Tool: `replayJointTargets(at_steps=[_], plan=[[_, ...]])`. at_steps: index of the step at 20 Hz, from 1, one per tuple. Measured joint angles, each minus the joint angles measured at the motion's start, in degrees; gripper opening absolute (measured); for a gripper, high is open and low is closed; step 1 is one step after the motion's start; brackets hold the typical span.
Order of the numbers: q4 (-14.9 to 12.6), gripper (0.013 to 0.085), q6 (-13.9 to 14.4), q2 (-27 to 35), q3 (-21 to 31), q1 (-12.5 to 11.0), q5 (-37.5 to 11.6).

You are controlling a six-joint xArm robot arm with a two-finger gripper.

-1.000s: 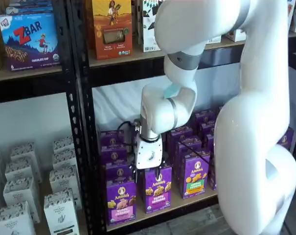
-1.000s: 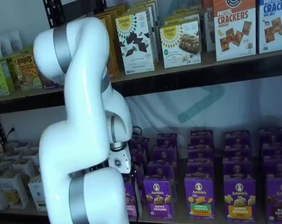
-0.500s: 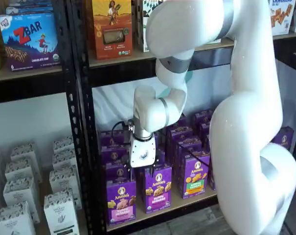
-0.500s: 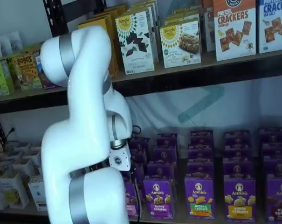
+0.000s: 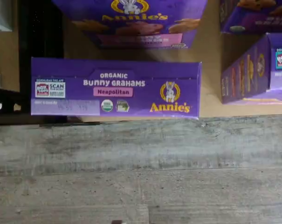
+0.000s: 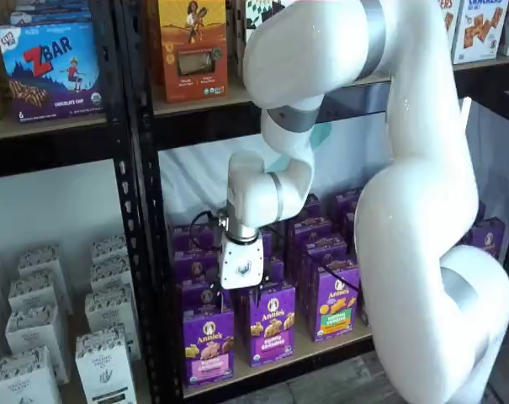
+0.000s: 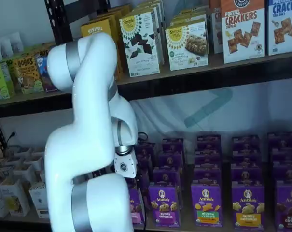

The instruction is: Pick up the purple box with a pink patch in the middle, on the bottom shelf, the first box from the left

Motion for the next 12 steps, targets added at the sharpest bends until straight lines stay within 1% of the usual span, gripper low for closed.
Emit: replayJointTargets(at_steps=[6, 12], plan=[[0.13, 0.085, -0.47, 3.1, -3.68, -0.42, 0.9], [0.82, 0.085, -1.07, 6.01, -7.1, -0.33, 0.29]])
